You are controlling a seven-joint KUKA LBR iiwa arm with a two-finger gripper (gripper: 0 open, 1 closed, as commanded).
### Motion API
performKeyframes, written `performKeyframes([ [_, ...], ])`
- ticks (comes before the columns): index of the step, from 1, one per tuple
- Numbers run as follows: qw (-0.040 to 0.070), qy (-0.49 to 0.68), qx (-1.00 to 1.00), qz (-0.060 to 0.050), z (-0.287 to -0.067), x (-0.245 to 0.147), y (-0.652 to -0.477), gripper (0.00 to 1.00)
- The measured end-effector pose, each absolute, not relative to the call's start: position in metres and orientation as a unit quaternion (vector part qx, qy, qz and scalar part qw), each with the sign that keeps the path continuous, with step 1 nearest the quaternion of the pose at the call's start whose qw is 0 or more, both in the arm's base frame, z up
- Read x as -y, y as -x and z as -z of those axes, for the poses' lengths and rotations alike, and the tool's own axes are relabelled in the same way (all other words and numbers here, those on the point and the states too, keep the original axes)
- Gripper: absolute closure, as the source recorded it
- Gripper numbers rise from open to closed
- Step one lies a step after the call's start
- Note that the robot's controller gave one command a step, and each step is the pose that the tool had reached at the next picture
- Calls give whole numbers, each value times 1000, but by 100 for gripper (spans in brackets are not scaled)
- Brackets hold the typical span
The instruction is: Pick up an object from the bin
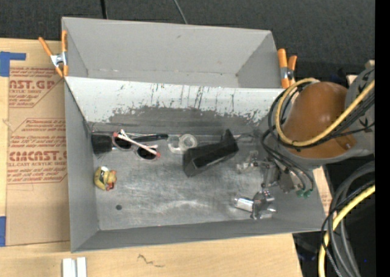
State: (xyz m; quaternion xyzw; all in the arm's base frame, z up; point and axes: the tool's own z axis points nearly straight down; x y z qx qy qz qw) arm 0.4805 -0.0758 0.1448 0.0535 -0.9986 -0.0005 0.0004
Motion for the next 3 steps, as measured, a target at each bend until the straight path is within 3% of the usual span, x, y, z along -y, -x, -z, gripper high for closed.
performKeyframes([
  [3, -1, -65, 998, 0, -142, 77, -482, 0],
])
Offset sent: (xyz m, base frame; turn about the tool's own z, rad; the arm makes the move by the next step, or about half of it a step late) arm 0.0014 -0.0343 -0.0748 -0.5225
